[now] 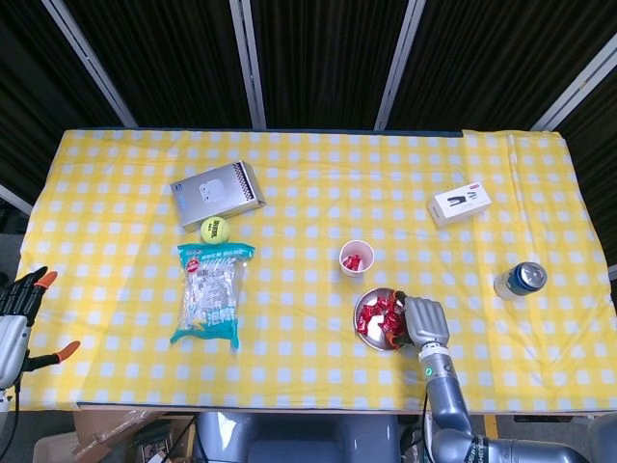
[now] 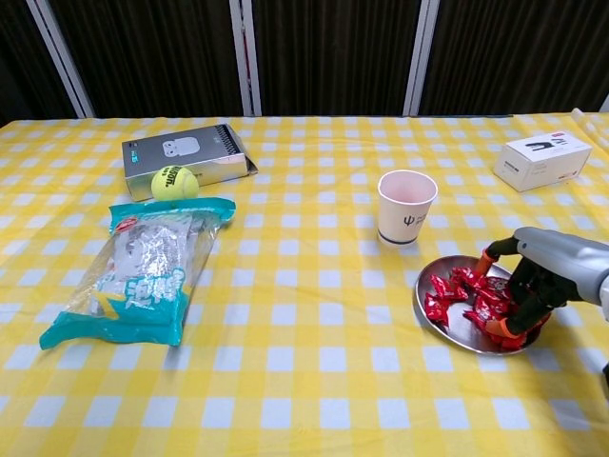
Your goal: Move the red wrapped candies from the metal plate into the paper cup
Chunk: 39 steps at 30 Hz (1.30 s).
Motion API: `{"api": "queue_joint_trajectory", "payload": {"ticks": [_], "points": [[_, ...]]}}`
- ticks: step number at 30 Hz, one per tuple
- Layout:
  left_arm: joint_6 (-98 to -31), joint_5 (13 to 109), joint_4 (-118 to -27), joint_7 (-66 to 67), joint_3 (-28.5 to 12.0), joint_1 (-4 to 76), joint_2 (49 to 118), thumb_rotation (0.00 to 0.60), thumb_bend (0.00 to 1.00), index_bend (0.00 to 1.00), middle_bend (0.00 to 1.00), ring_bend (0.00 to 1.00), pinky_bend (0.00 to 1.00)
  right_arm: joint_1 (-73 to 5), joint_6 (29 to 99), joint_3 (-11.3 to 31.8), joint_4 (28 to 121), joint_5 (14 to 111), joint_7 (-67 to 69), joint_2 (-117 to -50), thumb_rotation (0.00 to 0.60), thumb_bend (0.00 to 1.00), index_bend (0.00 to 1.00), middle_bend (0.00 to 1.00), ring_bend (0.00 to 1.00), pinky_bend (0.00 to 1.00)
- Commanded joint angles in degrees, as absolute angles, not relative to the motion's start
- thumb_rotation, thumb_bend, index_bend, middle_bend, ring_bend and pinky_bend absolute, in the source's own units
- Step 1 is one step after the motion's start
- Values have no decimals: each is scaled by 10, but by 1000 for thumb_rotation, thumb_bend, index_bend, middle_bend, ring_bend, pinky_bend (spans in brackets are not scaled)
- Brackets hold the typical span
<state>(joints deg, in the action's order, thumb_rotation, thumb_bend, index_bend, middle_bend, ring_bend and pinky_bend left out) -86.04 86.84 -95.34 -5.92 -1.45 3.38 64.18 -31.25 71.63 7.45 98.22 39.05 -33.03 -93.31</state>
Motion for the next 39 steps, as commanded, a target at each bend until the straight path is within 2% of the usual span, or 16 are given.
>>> {"api": "queue_joint_trajectory", "payload": {"ticks": [1,4,7,10,13,30,39], "points": [[-860,868,-954,-59,-15,34,642,600,42,0,0,0,0,-312,714,75,979,391,-329,-935,600,232,465,797,850,965],[-860,868,-953,-60,-14,33,642,600,43,0,0,0,0,-311,710,75,974,392,-327,-937,600,252,549,797,850,965],[-860,868,-951,-61,-14,33,642,600,42,0,0,0,0,-310,706,77,968,397,-321,-940,600,351,619,797,851,966],[-861,868,-950,-62,-14,33,642,600,42,0,0,0,0,-309,703,79,962,406,-312,-943,600,429,666,797,860,965],[-860,868,-950,-63,-14,33,642,600,43,0,0,0,0,-308,703,81,958,423,-302,-945,600,467,677,797,864,965],[-856,864,-955,-63,-15,35,640,600,43,0,0,0,0,-327,721,124,1020,451,-325,-912,600,501,686,797,867,966],[-852,861,-961,-62,-16,37,638,600,43,0,0,0,0,-362,720,177,1055,413,-361,-889,600,502,686,797,866,965]]}}
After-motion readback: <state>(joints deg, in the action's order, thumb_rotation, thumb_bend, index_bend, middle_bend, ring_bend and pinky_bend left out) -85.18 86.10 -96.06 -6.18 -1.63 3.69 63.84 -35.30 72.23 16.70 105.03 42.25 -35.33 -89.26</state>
